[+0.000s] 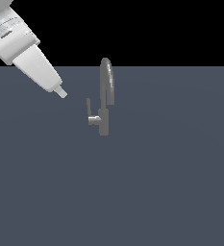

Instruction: Turn on the faucet by rotating a designated handle.

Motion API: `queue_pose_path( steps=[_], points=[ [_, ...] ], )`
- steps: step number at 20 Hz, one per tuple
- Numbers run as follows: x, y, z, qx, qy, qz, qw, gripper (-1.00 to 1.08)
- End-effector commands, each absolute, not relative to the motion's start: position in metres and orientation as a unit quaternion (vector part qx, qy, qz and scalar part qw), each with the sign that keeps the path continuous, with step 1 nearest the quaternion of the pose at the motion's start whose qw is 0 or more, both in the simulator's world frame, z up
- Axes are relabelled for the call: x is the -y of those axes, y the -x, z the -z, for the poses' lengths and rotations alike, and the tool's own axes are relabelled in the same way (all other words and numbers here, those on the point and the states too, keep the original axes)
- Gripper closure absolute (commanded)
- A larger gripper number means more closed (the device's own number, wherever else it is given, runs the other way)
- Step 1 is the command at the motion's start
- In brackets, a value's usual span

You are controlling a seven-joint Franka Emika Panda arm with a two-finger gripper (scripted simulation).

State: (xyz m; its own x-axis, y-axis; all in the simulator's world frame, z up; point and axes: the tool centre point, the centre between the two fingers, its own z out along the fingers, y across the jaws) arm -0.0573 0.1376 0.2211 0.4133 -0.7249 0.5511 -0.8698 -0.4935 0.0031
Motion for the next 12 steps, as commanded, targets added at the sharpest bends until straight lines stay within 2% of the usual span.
queue_pose_path(
  steps=[1, 12],
  points=[
    [-0.137, 0.051, -0.216, 0.489, -0.822, -0.251, 0.15, 1.08],
    [-0.125, 0.003, -0.183, 0.546, -0.769, -0.281, 0.175, 1.08]
  ],
)
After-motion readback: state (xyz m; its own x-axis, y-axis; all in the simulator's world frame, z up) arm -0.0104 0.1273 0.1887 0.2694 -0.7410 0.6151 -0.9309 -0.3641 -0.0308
